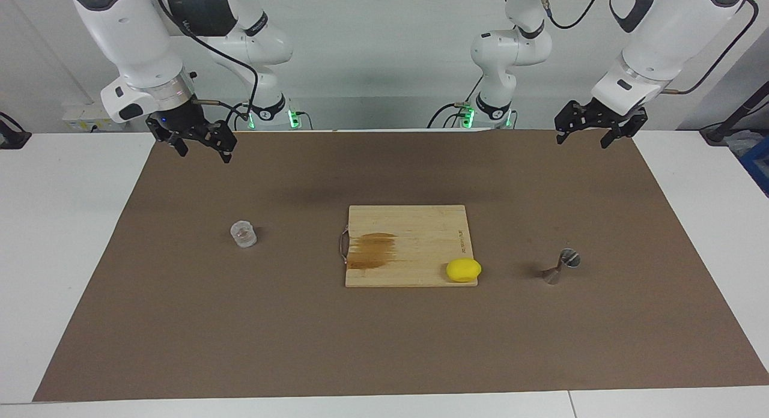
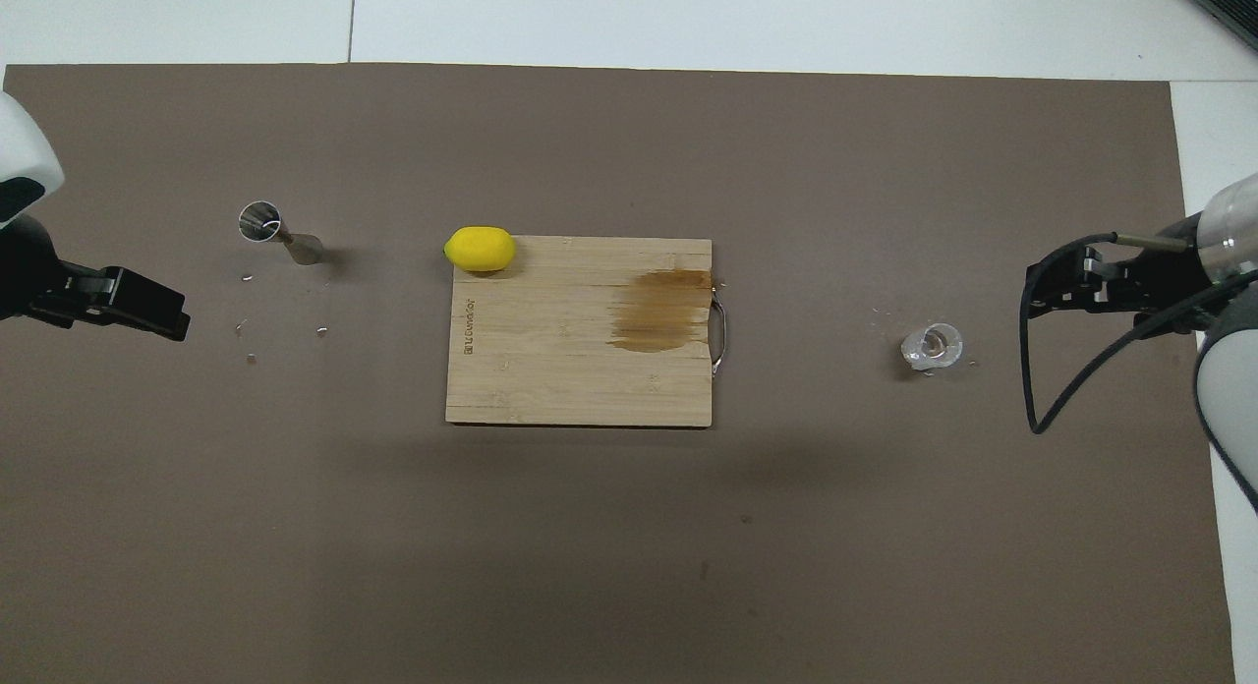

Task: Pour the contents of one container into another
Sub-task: 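Open the left gripper and move it toward the small metal cup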

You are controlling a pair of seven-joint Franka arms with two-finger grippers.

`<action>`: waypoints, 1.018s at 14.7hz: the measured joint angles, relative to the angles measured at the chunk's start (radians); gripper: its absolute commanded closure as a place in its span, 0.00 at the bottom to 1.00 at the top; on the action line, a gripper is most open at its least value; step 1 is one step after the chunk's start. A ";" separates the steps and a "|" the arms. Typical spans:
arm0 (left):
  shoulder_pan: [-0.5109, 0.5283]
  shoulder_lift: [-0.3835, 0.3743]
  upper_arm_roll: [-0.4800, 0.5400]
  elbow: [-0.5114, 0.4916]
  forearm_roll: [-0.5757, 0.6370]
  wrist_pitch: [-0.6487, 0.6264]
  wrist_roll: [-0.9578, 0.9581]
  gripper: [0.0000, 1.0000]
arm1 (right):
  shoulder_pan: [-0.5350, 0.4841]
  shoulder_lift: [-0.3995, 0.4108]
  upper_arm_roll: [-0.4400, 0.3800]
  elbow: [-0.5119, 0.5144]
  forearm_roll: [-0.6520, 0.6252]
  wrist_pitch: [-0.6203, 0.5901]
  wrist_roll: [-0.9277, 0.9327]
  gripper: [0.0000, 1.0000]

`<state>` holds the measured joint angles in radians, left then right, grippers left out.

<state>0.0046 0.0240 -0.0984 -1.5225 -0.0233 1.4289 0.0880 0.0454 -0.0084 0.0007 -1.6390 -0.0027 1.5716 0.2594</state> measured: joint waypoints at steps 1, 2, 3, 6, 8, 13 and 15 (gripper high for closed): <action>0.000 0.000 0.000 0.000 0.000 0.000 -0.006 0.00 | 0.000 0.000 0.000 0.000 0.000 0.000 0.000 0.00; 0.000 0.000 0.000 0.000 0.000 0.000 -0.017 0.00 | 0.000 0.000 0.000 0.000 0.000 0.000 0.000 0.00; 0.000 0.000 -0.001 0.000 0.000 0.000 -0.024 0.00 | 0.000 0.000 0.000 0.000 0.000 0.000 0.000 0.00; 0.000 0.000 -0.001 -0.005 0.000 0.006 -0.034 0.00 | 0.000 0.000 0.000 0.000 0.000 0.000 0.000 0.00; 0.000 0.001 -0.001 -0.022 0.000 0.028 -0.041 0.00 | 0.000 0.000 0.000 0.000 0.000 0.000 0.000 0.00; -0.004 -0.014 -0.005 -0.118 0.000 0.140 -0.086 0.00 | 0.000 0.000 0.000 0.000 0.000 0.000 0.000 0.00; -0.006 -0.021 -0.005 -0.134 -0.001 0.162 -0.088 0.00 | 0.000 0.000 0.000 0.000 0.000 0.000 0.000 0.00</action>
<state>-0.0015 0.0025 -0.1030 -1.6568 -0.0240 1.5912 0.0002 0.0454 -0.0084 0.0007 -1.6390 -0.0027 1.5716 0.2594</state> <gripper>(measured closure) 0.000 0.000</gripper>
